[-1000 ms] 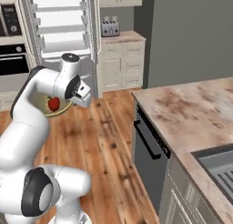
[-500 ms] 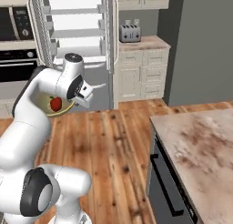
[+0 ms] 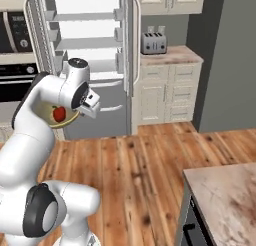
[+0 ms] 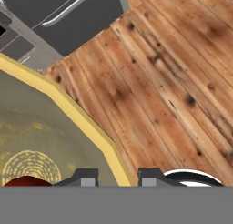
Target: Move the cup from next to the sink to the open cabinet. Then, move the bowl with the bell pepper to the fridge to clear the area for faucet cleaning.
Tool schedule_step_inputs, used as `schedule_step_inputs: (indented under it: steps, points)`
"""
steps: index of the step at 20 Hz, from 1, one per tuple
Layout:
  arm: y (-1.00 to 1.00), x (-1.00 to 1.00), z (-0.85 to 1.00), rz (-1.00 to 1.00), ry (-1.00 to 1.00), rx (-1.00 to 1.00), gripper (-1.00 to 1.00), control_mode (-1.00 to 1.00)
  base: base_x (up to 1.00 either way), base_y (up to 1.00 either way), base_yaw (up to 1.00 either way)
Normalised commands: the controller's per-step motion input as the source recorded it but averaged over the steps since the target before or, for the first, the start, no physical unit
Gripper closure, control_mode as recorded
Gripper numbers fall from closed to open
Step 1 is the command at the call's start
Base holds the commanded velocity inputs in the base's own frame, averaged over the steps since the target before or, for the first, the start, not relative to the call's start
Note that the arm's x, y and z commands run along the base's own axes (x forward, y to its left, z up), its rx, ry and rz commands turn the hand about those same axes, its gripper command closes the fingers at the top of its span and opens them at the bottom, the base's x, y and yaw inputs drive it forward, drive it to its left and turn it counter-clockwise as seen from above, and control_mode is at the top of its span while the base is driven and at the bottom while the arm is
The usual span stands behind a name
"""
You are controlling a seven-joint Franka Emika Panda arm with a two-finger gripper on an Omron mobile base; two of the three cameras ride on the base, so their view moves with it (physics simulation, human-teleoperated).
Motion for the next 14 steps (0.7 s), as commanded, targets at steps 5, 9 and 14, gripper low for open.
schedule_step_inputs:
  steps: [5, 9, 14]
  points:
    - [0.00, 0.00, 0.00, 0.00, 0.00, 0.00, 1.00, 1.00, 1.00, 0.28, 0.00]
    - [0.00, 0.00, 0.00, 0.00, 0.00, 0.00, 1.00, 1.00, 1.00, 0.25, 0.00]
    - [0.00, 0.00, 0.00, 0.00, 0.00, 0.00, 1.00, 1.00, 1.00, 0.15, 0.00]
